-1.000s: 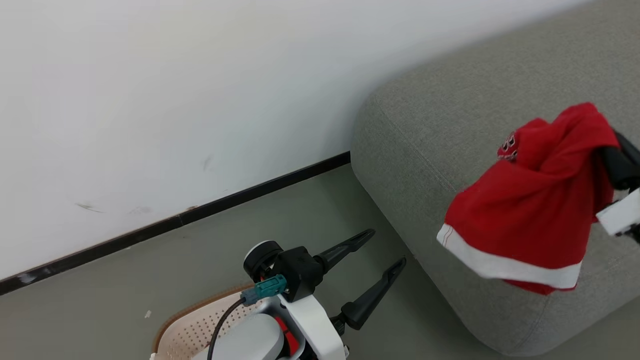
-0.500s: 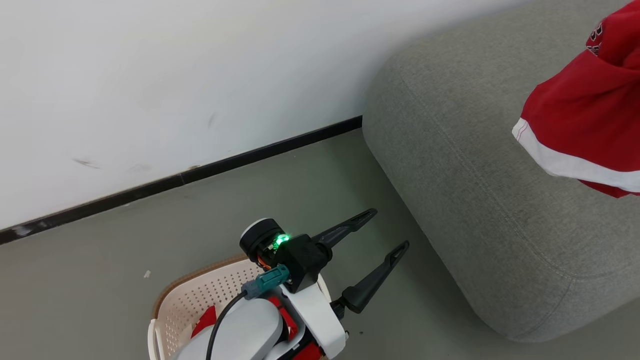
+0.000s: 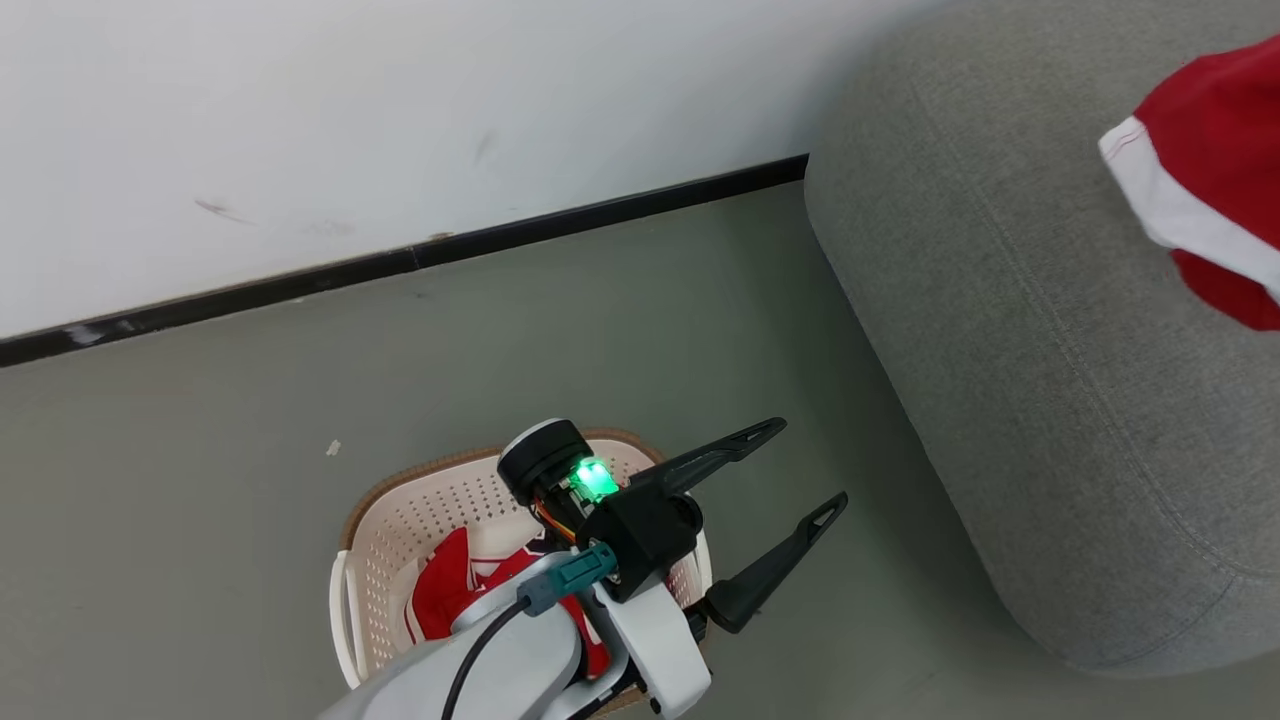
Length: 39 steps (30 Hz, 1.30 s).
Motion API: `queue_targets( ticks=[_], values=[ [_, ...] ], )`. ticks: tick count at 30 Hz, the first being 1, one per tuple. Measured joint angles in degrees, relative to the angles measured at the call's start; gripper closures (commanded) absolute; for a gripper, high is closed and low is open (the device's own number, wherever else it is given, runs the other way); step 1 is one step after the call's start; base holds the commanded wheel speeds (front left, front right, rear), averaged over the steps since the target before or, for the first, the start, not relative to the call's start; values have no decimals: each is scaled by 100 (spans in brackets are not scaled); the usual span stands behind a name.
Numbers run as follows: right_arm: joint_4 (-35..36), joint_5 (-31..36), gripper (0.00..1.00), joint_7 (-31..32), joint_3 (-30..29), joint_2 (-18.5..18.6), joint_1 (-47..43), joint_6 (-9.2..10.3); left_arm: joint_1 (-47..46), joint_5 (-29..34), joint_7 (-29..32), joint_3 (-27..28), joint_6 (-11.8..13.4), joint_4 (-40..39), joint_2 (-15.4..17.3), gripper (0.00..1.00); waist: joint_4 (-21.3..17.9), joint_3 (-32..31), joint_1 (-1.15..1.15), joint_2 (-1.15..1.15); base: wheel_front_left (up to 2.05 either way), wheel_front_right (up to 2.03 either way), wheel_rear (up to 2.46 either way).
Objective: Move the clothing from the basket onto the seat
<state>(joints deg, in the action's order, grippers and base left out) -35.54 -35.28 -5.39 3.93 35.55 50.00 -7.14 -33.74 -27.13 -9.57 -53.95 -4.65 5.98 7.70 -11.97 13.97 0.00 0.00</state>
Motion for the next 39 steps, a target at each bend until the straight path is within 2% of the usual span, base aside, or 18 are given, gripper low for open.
queue_targets(
  ticks=[16, 23, 29, 36, 39],
  values=[
    [-972, 621, 100, -524, -677, 508, 423, 0, -465, 209, 144, -99, -14, -108, -1, 0, 448, 722, 0, 0, 0, 0, 0],
    [-1273, 652, 100, -626, -630, 326, 219, 0, -617, 255, 152, -125, -56, -108, 8, 0, 521, 957, 0, 0, 0, 0, 0],
    [-1523, 584, 100, -733, -647, -48, -221, 0, -756, 299, 153, -127, -62, -99, 21, 0, 542, 1172, 0, 0, 0, 0, 0],
    [-1513, 511, 100, -825, -683, -328, -538, 0, -876, 307, 145, -125, -63, -41, 32, 0, 503, 1362, 0, 0, 0, 0, 0],
    [-1501, 493, 100, -831, -692, -341, -633, 0, -935, 314, 134, -124, -80, -7, 37, 0, 471, 1417, 0, 0, 0, 0, 0]
  ],
)
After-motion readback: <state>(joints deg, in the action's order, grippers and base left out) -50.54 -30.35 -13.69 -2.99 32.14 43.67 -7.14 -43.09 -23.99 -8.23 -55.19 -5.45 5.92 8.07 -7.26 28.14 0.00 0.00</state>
